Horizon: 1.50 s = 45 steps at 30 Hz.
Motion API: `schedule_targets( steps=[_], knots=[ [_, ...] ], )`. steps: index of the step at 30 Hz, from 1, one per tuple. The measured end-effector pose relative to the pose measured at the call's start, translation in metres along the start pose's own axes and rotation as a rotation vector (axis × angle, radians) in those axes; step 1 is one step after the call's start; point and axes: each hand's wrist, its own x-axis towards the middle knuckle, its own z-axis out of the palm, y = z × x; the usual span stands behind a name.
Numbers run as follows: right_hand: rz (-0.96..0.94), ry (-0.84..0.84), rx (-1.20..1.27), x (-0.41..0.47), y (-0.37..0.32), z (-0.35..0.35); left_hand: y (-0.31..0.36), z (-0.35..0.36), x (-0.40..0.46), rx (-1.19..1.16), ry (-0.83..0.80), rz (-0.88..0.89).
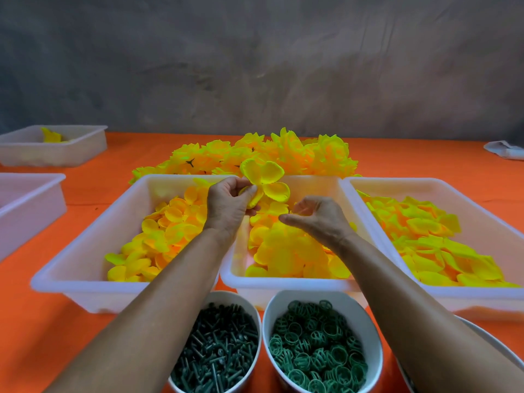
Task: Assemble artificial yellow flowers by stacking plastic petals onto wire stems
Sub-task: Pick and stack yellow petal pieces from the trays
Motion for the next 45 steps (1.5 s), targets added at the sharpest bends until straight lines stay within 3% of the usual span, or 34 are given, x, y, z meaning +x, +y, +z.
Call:
schedule_targets(
  steps=[2,4,6,12,19,23,28,39,45],
  knots=[
    [-0.052,0.135,-0.066,-0.001,-0.004,0.000,-0.001,0.001,0.000,0.022,-0.015,0.009],
    [-0.233,0.247,-0.072,-0.003,-0.007,0.000,-0.003,0.002,0.000,0.056,-0.026,0.012],
    [-0.381,0.213,-0.111,-0.005,-0.008,0.002,-0.003,0.003,0.000,0.082,-0.042,0.010],
    [-0.492,0.192,-0.279,-0.002,-0.004,0.008,-0.004,0.004,0.000,0.072,-0.106,-0.039],
    [-0.332,0.212,-0.125,0.000,-0.007,0.007,0.003,0.007,-0.001,0.000,-0.204,-0.128],
    [-0.268,0.203,-0.026,-0.002,-0.006,0.005,0.002,0.006,-0.002,0.038,-0.256,-0.096],
    [-0.277,0.090,-0.010,-0.002,-0.008,0.008,0.001,0.003,-0.003,0.044,-0.246,-0.071],
    [-0.221,0.159,0.114,-0.006,-0.010,0.001,0.000,0.003,-0.002,0.051,-0.303,-0.075],
    [-0.235,0.078,0.203,-0.009,-0.013,0.002,-0.001,0.003,-0.002,0.119,-0.403,-0.058]
  ],
)
